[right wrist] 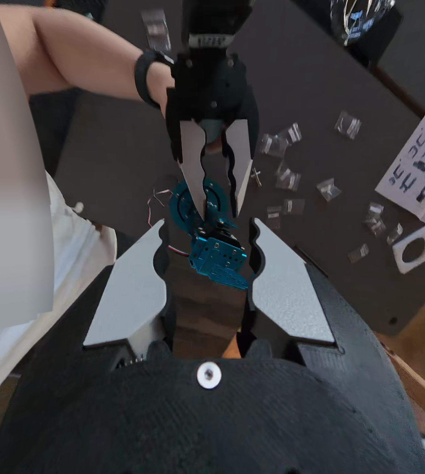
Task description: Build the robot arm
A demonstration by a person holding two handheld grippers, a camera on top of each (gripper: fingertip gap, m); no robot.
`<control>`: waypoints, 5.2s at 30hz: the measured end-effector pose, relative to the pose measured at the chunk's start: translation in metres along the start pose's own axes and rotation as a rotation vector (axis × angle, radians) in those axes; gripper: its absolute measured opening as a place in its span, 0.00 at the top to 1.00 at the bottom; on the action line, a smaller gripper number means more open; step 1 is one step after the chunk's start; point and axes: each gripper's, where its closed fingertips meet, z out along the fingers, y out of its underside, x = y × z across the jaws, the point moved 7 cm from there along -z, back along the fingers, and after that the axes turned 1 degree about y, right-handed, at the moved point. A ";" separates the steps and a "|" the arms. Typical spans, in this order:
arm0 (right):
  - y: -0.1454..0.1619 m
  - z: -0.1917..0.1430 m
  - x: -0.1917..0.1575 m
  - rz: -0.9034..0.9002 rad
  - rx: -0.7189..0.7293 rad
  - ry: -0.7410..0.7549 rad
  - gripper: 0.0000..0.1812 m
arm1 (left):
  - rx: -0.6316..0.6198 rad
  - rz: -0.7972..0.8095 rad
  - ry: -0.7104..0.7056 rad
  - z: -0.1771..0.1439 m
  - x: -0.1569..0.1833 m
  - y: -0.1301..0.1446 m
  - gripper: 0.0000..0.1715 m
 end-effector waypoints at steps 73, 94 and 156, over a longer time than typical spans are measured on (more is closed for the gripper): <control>-0.006 0.038 -0.001 -0.097 -0.299 0.260 0.86 | 0.014 0.055 0.375 0.021 -0.025 -0.006 0.85; 0.003 0.045 0.003 0.330 -0.383 0.214 0.89 | -0.010 0.053 0.362 0.020 -0.024 -0.007 0.85; 0.001 0.052 0.001 0.155 -0.453 0.281 0.88 | 0.044 0.047 0.370 0.021 -0.027 -0.004 0.84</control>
